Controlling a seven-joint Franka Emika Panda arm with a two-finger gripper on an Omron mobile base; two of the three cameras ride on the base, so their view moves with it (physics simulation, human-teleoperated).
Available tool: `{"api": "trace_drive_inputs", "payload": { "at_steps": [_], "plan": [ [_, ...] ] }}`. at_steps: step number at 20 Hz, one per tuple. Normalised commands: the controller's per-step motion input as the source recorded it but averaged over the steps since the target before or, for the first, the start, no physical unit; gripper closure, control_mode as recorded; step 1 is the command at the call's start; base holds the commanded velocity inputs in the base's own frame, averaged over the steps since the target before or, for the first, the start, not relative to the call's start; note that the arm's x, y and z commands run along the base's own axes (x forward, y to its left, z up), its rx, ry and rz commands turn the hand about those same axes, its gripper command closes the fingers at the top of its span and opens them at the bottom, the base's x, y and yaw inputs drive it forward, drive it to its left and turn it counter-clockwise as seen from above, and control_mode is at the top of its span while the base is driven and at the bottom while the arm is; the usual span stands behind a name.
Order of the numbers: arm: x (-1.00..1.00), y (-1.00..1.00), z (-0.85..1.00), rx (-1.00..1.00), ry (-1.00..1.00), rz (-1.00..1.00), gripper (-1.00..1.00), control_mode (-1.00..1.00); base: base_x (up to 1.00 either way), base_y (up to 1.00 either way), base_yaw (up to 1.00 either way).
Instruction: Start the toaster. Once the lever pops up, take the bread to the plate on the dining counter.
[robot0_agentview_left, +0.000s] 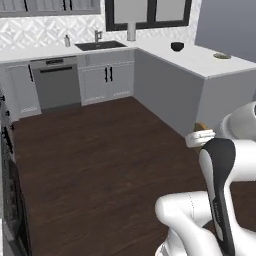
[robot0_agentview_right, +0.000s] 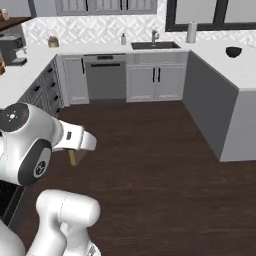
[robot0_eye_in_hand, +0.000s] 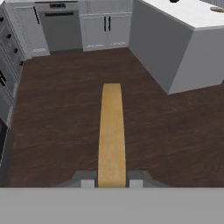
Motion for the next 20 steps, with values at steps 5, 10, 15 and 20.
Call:
{"api": "trace_drive_inputs", "payload": {
  "at_steps": [5, 10, 15, 20],
  "plan": [
    [0.0, 0.0, 0.0, 0.0, 0.0, 0.0, 1.0, 1.0, 1.0, -0.26, 0.06],
    [0.0, 0.0, 0.0, 0.0, 0.0, 0.0, 1.0, 1.0, 1.0, -0.66, 0.09],
    [0.0, 0.0, 0.0, 0.0, 0.0, 0.0, 1.0, 1.0, 0.86, -1.0, 0.1],
    [0.0, 0.0, 0.0, 0.0, 0.0, 0.0, 1.0, 1.0, 0.68, -1.0, 0.12]
  ]
}}
